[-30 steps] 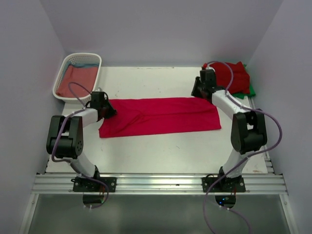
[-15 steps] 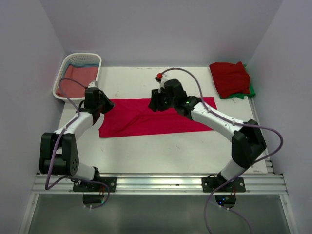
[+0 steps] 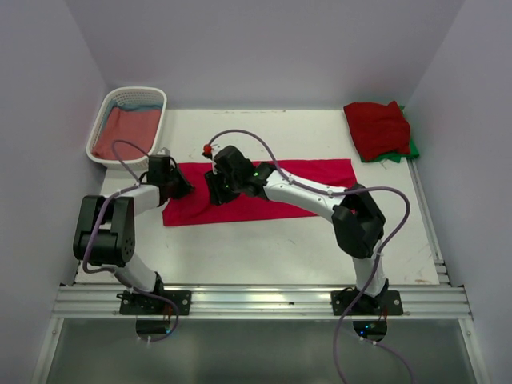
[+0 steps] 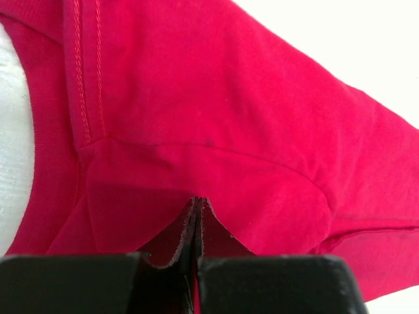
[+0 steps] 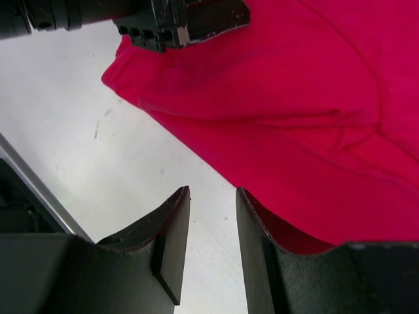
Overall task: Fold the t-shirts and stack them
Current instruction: Rotate the tshirt 90 degrees
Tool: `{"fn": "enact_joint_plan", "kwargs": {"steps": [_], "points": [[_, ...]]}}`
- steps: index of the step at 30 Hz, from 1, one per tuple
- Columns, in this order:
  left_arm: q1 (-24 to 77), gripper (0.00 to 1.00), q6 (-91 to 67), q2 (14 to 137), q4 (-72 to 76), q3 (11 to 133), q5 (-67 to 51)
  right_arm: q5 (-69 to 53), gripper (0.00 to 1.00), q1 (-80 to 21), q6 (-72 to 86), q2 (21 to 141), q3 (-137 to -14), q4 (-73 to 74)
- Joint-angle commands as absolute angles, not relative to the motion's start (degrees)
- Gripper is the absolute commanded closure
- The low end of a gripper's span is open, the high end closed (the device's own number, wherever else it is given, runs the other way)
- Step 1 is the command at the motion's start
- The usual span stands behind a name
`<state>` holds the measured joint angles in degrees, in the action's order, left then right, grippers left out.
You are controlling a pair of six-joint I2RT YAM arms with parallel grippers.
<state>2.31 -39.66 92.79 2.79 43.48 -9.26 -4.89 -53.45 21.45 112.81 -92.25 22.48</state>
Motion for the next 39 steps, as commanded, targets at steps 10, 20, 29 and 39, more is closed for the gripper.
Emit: {"fn": "enact_joint_plan", "kwargs": {"steps": [10,20,29,39], "points": [[1.67,1.0,-39.02,94.04,7.47,41.93,-11.78,-1.41,0.84,-54.23,21.45,124.88,-102.39,31.11],[1.67,1.0,-38.67,93.43,7.29,40.61,-12.3,-0.88,0.71,-54.32,21.01,130.33,-109.59,34.1],[1.58,1.0,-38.41,92.2,7.03,39.99,-12.57,-0.35,0.69,-54.32,21.01,135.7,-115.49,37.0],[1.58,1.0,-38.41,91.32,7.12,39.46,-12.83,0.69,0.68,-54.32,20.83,135.44,-116.98,37.71]]}}
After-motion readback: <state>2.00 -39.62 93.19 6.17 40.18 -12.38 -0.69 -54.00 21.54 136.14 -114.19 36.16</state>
